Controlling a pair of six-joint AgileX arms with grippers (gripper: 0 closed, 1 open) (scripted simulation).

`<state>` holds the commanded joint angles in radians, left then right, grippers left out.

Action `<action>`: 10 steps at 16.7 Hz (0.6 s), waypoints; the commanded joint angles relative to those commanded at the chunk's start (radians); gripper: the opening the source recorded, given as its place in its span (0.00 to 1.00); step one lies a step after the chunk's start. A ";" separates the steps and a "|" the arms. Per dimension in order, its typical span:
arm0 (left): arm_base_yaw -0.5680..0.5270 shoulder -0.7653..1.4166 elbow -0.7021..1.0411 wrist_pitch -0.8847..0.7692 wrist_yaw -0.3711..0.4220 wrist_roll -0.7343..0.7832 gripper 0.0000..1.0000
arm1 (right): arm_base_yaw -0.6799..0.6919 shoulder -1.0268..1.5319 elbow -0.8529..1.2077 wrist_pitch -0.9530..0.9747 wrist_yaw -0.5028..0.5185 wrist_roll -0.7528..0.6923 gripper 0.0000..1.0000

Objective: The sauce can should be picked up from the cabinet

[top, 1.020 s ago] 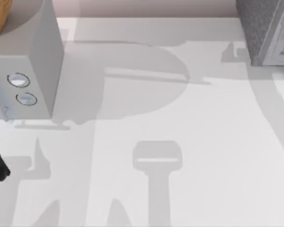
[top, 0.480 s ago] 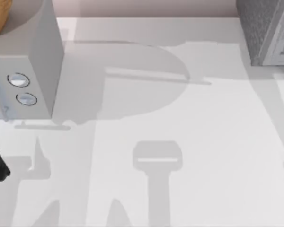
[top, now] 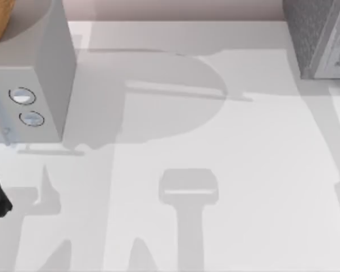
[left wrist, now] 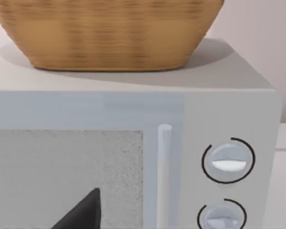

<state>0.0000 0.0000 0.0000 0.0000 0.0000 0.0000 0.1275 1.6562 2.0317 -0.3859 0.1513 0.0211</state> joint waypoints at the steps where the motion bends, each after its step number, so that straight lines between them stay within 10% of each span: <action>1: 0.000 0.000 0.000 0.000 0.000 0.000 1.00 | -0.002 0.011 0.013 -0.003 0.000 0.000 1.00; 10: 0.000 0.000 0.000 0.000 0.000 0.000 1.00 | -0.027 0.263 0.346 -0.075 -0.020 -0.001 1.00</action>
<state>0.0000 0.0000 0.0000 0.0000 0.0000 0.0000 0.1005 1.9193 2.3773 -0.4608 0.1318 0.0201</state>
